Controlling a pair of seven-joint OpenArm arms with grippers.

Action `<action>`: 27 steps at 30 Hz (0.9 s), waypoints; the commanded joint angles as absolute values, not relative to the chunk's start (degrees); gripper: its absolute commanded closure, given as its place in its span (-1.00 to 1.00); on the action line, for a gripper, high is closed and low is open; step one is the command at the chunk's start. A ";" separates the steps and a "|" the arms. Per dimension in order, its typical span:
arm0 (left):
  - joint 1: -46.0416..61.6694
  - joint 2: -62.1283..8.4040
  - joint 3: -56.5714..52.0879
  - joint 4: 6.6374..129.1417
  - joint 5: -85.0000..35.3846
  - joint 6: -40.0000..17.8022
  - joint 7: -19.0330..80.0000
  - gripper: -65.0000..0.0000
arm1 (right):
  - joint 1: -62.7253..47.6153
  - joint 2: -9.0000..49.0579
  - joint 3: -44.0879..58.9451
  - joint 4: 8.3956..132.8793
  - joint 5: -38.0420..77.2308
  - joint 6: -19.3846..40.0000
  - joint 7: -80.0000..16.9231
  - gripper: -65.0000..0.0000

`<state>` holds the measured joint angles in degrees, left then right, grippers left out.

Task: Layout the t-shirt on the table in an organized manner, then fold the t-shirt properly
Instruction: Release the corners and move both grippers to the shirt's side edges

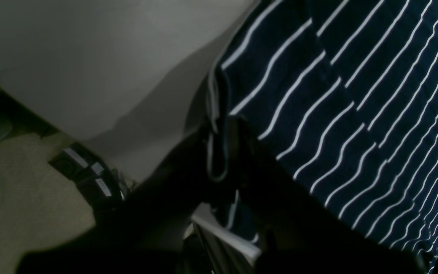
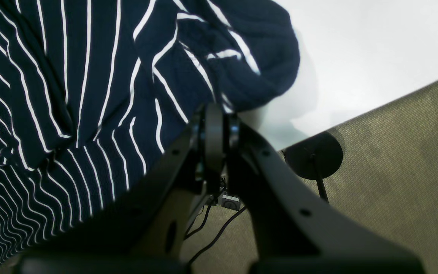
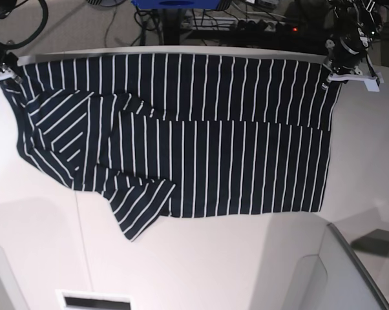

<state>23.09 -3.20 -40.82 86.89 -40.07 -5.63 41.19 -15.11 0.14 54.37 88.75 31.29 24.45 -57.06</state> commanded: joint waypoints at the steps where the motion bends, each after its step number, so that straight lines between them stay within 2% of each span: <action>1: 23.34 -3.82 -41.19 87.96 -40.40 -5.58 40.22 1.00 | -15.16 0.92 54.64 89.54 32.04 24.66 -56.40 0.96; 4: 23.34 -3.82 -41.19 87.96 -40.40 -5.49 40.31 1.00 | -15.43 0.92 54.81 89.54 32.04 24.48 -56.40 0.93; 6: 23.43 -3.82 -41.19 87.96 -40.40 -5.49 40.31 1.00 | -15.43 0.92 54.99 89.54 32.04 24.48 -56.40 0.76; 8: 23.69 -3.82 -41.19 87.96 -40.31 -5.49 40.31 0.95 | -15.43 0.92 55.08 89.54 32.04 24.48 -56.40 0.49; 10: 24.22 -3.82 -41.19 87.96 -40.22 -5.41 40.31 0.31 | -15.52 0.84 55.16 89.54 32.04 24.48 -56.40 0.12; 12: 24.31 -3.82 -41.27 87.96 -38.73 -5.41 40.31 -0.23 | -15.52 0.84 55.25 89.54 32.04 24.48 -56.40 -0.23; 14: 24.13 -3.56 -41.71 87.78 -36.53 -5.41 40.22 -0.61 | -15.60 0.84 55.34 89.63 32.04 24.48 -56.40 -0.45; 17: 23.69 -3.30 -45.85 87.52 -35.03 -5.41 40.22 -0.95 | -16.22 0.84 55.43 90.15 32.22 24.48 -56.22 -0.49; 18: 23.69 -3.30 -47.08 87.43 -35.21 -5.41 40.22 -1.00 | -16.31 0.84 55.69 90.15 32.22 24.48 -55.78 -0.49; 23: 22.20 -5.76 -53.32 87.87 -35.03 -5.41 40.31 -1.00 | -16.57 1.36 60.18 90.15 32.04 24.40 -52.53 -0.50; 27: 21.23 -9.45 -55.16 88.31 -35.30 -5.41 40.40 -1.00 | -16.40 6.55 59.74 89.45 32.04 24.40 -49.89 -0.51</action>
